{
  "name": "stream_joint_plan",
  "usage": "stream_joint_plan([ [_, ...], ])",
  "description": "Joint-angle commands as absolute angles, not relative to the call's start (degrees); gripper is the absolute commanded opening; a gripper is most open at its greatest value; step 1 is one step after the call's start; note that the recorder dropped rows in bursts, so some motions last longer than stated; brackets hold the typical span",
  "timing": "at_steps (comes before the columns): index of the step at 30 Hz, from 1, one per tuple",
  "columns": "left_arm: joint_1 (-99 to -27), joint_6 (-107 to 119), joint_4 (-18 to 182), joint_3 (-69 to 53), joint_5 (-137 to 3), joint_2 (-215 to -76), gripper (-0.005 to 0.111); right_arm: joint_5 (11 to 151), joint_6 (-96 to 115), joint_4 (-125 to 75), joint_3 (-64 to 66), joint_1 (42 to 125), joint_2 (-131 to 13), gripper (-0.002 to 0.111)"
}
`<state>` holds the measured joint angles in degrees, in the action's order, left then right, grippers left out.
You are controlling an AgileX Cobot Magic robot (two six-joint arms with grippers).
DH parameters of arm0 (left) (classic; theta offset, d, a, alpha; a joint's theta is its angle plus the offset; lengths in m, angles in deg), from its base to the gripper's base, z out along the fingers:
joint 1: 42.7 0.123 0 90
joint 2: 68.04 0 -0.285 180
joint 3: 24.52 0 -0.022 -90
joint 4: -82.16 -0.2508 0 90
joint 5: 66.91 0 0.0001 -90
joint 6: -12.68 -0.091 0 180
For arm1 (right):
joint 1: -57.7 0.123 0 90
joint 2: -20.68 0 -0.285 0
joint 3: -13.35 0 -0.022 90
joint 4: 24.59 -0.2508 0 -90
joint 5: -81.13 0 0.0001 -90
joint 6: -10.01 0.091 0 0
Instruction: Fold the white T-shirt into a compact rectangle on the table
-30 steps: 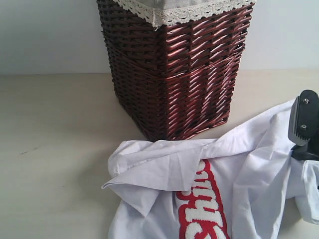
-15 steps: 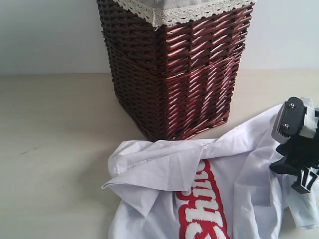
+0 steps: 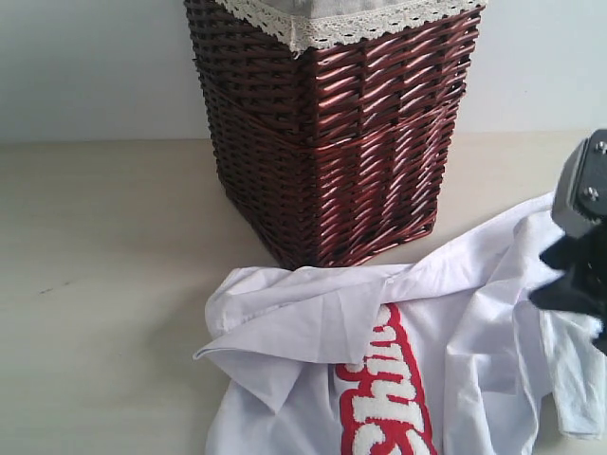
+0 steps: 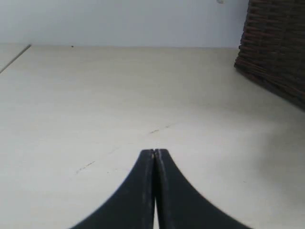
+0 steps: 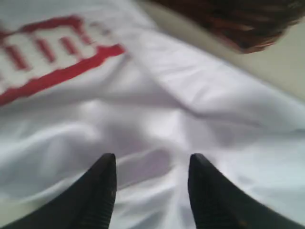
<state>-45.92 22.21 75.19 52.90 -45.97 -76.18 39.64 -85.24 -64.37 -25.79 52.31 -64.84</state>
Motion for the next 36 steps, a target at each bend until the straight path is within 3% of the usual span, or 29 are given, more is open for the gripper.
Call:
stream_joint_plan([
  [1,-45.94,22.05,75.11,52.7,-46.37,-75.83,0.0,21.37,-72.39,-44.7,-27.0,52.35,-62.4,0.047],
  [9,-45.94,22.05,75.11,52.7,-46.37,-75.83,0.0,35.89,-67.74,-45.24,-36.14,52.35,-64.62,0.047],
  [21,-45.94,22.05,75.11,52.7,-46.37,-75.83,0.0,49.79,-67.86,-55.71,-36.77,52.35,-71.02,0.046],
  [25,-45.94,22.05,75.11,52.7,-46.37,-75.83,0.0,49.79,-67.64,-55.78,-36.77,52.35,-72.95,0.032],
  [30,-45.94,22.05,75.11,52.7,-46.37,-75.83,0.0,51.08,-67.64,-55.93,-36.77,52.35,-73.07,0.002],
  [36,-45.94,22.05,75.11,52.7,-46.37,-75.83,0.0,51.08,-67.64,-55.93,-36.77,52.35,-70.58,0.0],
])
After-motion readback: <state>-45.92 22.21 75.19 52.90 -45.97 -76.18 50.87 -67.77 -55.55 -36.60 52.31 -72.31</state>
